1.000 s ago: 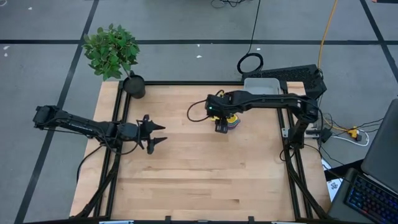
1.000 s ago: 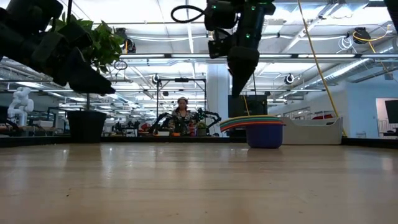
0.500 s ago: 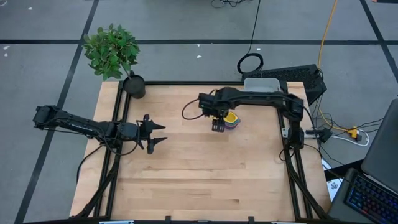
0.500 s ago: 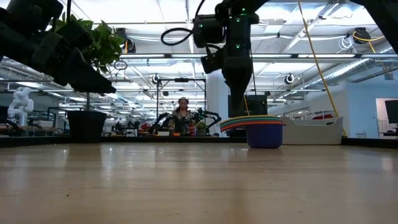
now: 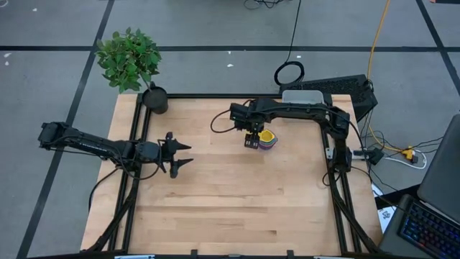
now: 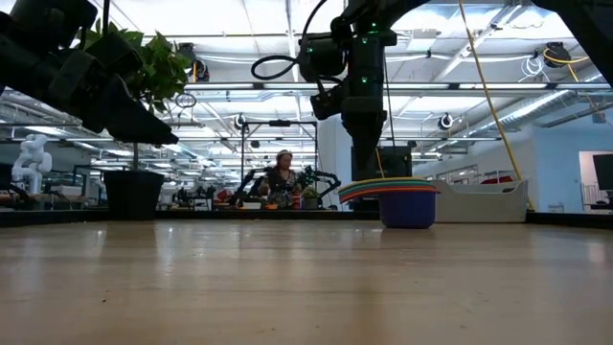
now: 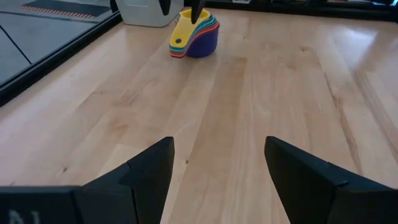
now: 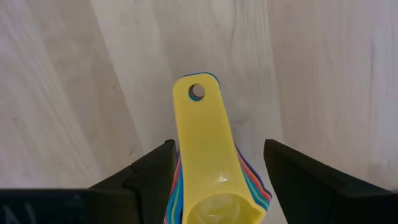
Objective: Nest measuring cups in basket
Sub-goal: Put the stacked colored measuring cups into the gray bin
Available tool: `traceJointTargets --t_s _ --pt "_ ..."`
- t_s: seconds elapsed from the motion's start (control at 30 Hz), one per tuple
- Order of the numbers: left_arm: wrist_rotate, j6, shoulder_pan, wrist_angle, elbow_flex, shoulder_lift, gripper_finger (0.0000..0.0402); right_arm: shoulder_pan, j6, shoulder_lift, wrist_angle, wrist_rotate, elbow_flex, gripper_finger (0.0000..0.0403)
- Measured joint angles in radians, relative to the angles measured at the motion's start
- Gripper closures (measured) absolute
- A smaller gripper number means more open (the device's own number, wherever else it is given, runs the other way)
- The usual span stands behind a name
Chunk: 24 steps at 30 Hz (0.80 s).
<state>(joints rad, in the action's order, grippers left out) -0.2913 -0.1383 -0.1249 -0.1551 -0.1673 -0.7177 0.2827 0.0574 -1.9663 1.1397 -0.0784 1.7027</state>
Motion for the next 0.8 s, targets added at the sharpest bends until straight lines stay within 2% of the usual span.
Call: traceJointTargets --t_s 0.2,0.33,0.57,0.8 --pt "0.000 0.002 0.000 0.007 0.000 0.000 0.0147 -0.001 -0.032 0.000 -0.010 0.006 -0.008 0.0167" --pt "0.000 0.006 0.000 0.008 0.000 0.000 0.0147 -0.001 -0.057 0.000 -0.030 0.054 -0.055 0.0167" --pt "0.000 0.006 0.000 0.011 0.000 0.000 0.0147 -0.001 -0.050 0.000 -0.064 0.053 -0.140 0.0167" --pt "0.000 0.005 0.000 0.018 0.000 0.000 0.0147 -0.001 -0.032 0.000 -0.074 0.053 -0.154 0.0167"
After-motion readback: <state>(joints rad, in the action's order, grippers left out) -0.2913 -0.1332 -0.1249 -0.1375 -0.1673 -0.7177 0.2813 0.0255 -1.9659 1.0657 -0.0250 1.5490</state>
